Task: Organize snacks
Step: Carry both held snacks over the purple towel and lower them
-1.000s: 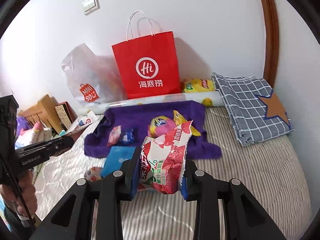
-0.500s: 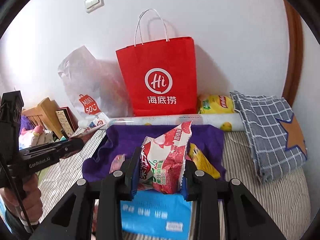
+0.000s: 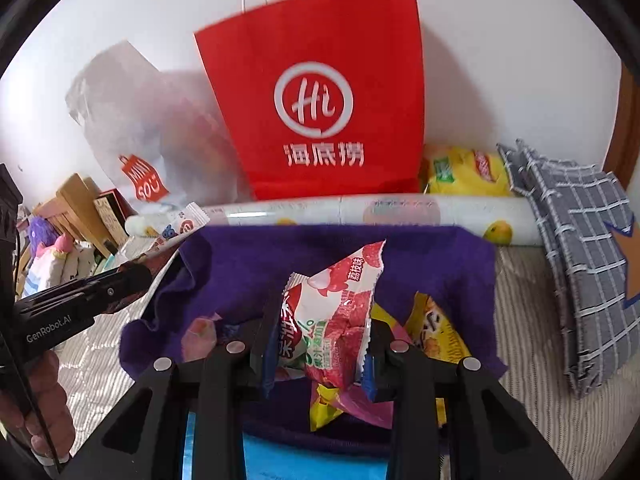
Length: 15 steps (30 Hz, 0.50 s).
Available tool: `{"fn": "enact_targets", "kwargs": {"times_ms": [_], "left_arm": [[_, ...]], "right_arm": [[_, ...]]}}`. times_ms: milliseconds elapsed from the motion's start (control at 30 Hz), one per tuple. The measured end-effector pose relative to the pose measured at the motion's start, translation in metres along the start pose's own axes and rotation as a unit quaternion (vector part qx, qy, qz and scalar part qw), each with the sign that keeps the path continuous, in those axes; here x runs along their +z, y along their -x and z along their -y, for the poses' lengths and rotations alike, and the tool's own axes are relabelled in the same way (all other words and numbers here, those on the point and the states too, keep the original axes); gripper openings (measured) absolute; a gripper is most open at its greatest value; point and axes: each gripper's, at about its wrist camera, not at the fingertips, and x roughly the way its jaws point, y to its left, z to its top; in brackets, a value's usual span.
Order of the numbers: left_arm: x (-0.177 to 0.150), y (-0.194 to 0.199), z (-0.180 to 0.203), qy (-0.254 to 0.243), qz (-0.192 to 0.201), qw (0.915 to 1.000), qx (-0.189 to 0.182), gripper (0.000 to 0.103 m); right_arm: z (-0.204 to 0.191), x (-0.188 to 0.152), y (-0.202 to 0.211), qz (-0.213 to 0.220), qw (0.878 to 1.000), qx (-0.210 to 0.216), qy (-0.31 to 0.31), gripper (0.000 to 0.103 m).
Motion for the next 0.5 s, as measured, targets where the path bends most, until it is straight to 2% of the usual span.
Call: {"fn": "enact_targets", "kwargs": {"times_ms": [233, 500], "left_arm": [[-0.007, -0.017, -0.005, 0.006, -0.023, 0.9997, -0.008, 0.021], [-0.013, -0.023, -0.003, 0.000, -0.029, 0.9995, -0.008, 0.021]], "right_arm": [[0.001, -0.007, -0.012, -0.013, 1.000, -0.014, 0.010, 0.033], [0.005, -0.009, -0.013, -0.012, 1.000, -0.014, 0.003, 0.034]]}}
